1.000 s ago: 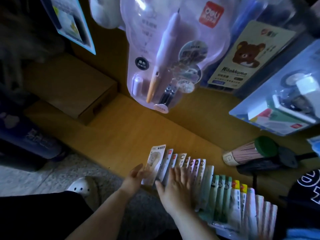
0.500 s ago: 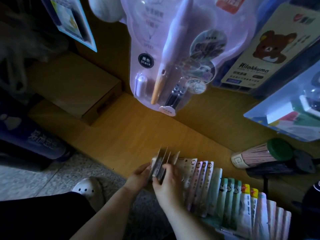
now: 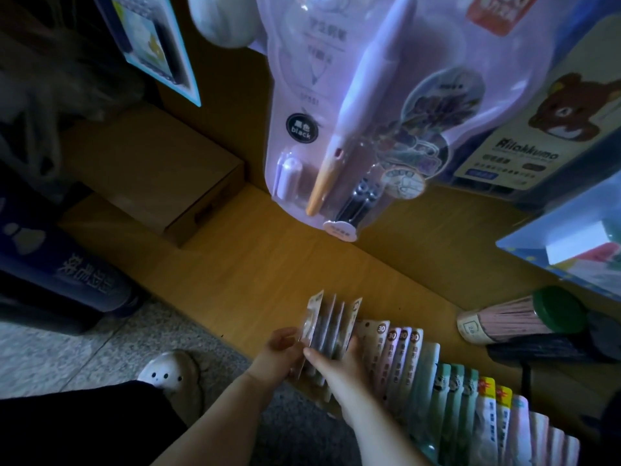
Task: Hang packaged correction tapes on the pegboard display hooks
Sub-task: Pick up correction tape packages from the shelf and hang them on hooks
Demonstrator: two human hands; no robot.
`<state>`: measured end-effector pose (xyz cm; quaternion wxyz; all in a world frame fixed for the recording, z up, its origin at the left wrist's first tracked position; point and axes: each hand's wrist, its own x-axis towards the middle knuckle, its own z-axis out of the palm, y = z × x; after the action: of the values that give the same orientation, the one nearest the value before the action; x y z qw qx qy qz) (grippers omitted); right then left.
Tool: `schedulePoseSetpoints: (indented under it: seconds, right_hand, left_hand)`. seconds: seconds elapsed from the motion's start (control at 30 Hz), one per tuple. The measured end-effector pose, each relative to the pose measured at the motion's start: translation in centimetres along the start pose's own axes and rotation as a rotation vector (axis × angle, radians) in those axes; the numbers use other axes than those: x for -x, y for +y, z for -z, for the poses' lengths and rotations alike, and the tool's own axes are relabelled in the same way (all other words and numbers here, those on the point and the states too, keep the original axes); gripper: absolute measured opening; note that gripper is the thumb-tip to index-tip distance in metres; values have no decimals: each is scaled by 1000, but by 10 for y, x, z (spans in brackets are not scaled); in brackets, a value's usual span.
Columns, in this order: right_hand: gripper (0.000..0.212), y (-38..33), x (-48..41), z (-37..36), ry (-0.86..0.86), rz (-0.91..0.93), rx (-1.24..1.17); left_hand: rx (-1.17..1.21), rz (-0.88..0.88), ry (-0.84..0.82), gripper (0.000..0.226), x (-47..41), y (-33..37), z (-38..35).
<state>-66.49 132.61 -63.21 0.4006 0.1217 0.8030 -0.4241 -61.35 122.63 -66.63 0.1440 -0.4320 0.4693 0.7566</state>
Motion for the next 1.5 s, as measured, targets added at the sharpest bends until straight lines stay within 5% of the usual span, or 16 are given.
schedulePoseSetpoints:
  seconds: [0.17, 0.33, 0.43, 0.6, 0.87, 0.97, 1.17, 1.3, 1.43, 1.5]
  right_hand:
    - [106, 2, 2, -4, -108, 21, -162]
    - [120, -12, 16, -8, -187, 26, -302]
    - [50, -24, 38, -2, -237, 95, -289]
    - [8, -34, 92, 12, -302, 238, -261]
    - [25, -13, 183, 34, -295, 304, -325]
    - [11, -11, 215, 49, -288, 351, -387]
    - [17, -26, 274, 72, -231, 575, -407]
    - [28, -44, 308, 83, -124, 752, -368]
    - [34, -59, 341, 91, 144, 991, -406]
    - [30, -62, 361, 100, 253, 1079, -357]
  left_hand:
    - [-23, -38, 23, 24, 11, 8, 10]
    - [-10, -174, 61, 54, 35, 21, 18]
    - [-83, -244, 128, 47, 58, 27, 18]
    - [-236, -408, 230, 58, 120, 32, 13]
    - [1, -523, -184, 104, 211, 16, 14]
    - [24, -536, -299, 102, 241, 22, 10]
    - [68, -636, -429, 113, 294, 30, -10]
    - [120, -791, -494, 82, 333, 47, -26]
    - [170, -916, -372, 100, 361, 73, -40]
    - [201, -959, -350, 73, 377, 86, -52]
